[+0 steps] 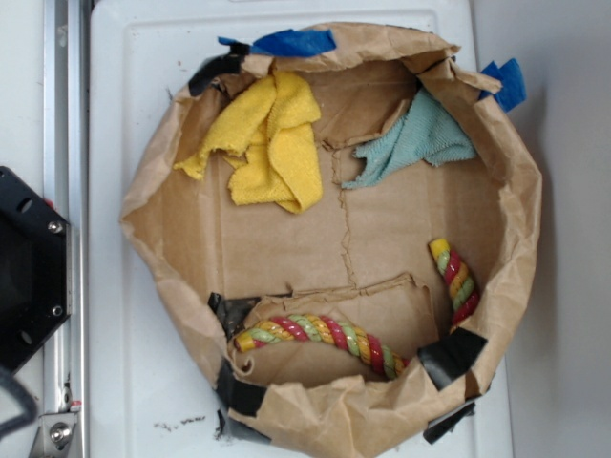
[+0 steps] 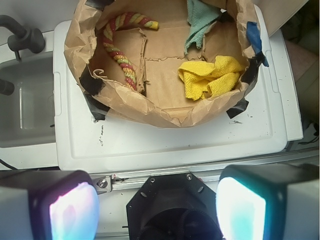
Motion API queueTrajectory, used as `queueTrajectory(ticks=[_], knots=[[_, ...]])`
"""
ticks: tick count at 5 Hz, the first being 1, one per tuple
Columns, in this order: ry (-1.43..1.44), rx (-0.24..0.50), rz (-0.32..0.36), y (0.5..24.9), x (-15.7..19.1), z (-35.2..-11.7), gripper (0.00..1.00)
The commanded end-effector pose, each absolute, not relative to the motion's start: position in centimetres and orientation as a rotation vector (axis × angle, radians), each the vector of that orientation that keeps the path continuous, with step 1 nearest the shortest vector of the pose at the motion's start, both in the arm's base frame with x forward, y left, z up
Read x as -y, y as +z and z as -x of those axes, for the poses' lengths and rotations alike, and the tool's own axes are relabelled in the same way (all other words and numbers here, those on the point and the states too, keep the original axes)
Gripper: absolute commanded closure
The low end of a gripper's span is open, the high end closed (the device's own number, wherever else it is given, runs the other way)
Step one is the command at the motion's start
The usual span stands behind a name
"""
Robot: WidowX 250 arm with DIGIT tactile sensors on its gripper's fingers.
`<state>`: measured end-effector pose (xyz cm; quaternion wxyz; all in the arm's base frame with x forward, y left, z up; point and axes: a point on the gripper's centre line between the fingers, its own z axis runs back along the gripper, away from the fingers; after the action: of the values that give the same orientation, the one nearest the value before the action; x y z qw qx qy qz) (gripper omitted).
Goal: Grab the yellow cloth.
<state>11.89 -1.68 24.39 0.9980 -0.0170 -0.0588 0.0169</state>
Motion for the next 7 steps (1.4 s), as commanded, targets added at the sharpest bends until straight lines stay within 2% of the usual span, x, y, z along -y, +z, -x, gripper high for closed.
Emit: queueTrajectory(ticks=[1,3,4,5,6,7], knots=[[0.034,0.118,0.034,24.4,1.7,-11.9,0.00],[-0.117,0.055,0.035,22.5,-0.6,-20.3,0.00],[-0.314,0.079,0.033,20.9,-1.2,-22.6,0.00],[-0.458,0.096,0.013,17.3,-1.3,-23.0,0.00],[-0.455,0.126,0.038,14.4,-2.7,-24.0,0.00],[-0.455,0.110,0.033,11.0,-3.4,-24.9,0.00]])
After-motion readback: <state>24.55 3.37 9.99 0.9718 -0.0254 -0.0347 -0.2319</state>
